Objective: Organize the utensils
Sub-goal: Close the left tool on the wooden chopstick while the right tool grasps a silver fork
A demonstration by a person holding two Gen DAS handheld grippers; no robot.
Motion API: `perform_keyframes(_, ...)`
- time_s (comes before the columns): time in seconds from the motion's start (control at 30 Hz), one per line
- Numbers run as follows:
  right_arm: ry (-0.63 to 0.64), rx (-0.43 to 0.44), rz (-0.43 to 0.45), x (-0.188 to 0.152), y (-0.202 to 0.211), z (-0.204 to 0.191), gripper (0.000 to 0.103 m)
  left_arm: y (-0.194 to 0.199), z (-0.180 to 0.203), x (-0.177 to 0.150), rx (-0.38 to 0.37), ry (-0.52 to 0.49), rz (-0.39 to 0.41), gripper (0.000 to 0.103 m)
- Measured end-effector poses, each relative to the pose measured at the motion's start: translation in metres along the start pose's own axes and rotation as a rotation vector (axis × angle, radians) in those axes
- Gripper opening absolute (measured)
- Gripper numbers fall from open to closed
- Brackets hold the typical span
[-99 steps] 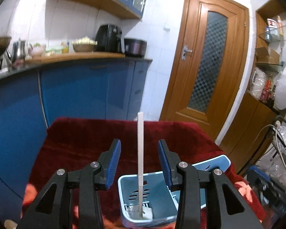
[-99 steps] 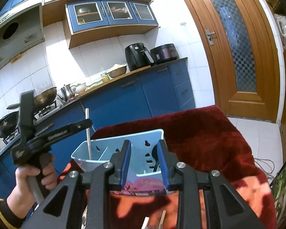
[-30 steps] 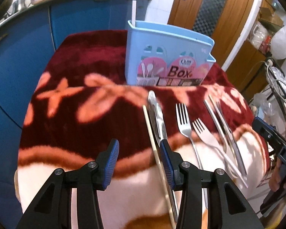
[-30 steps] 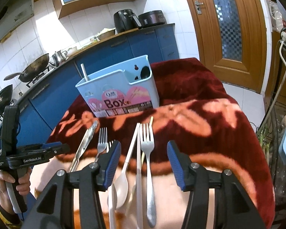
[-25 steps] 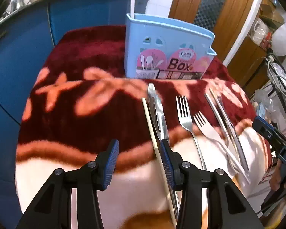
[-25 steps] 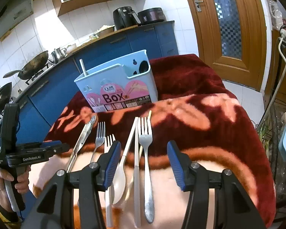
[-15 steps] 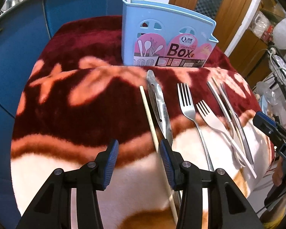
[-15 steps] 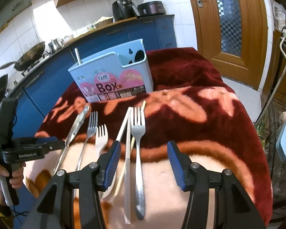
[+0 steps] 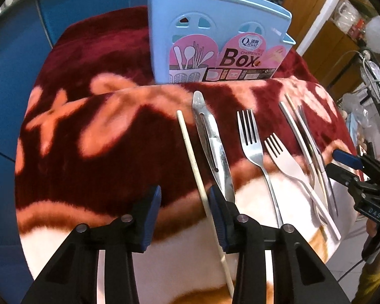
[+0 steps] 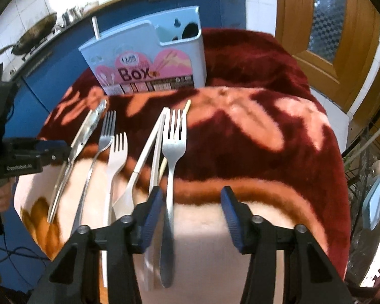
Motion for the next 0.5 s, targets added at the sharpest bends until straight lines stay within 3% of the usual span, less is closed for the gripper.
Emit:
perform_keyframes(0.3,0.096,-0.033,-0.134,0.018,-0.017,-0.011,0.034,-0.006,0.004,0.009,0.021,-0.018,-0.071,0.040)
perform_keyframes(0.37,0.103,-0.028,-0.165,0.022,-0.020,-0.011,0.028,-0.008,0.006,0.013,0.022,-0.019,-0.090,0.040)
perform_keyframes(0.5,0.138,-0.037,-0.217,0.029,-0.026,-0.014,0.019,-0.010,0.009,0.020,0.020,-0.027,-0.108,0.031)
Point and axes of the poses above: each gripper's, at about its wrist camera, not at the fingertips, and y roughly against the way its jaws point, z to its right, x to its top, the point moved 5 cm from there along -y, roughly the way its jaws point, and after that the axes turned 1 degree about -y, right-handed, at the moved point
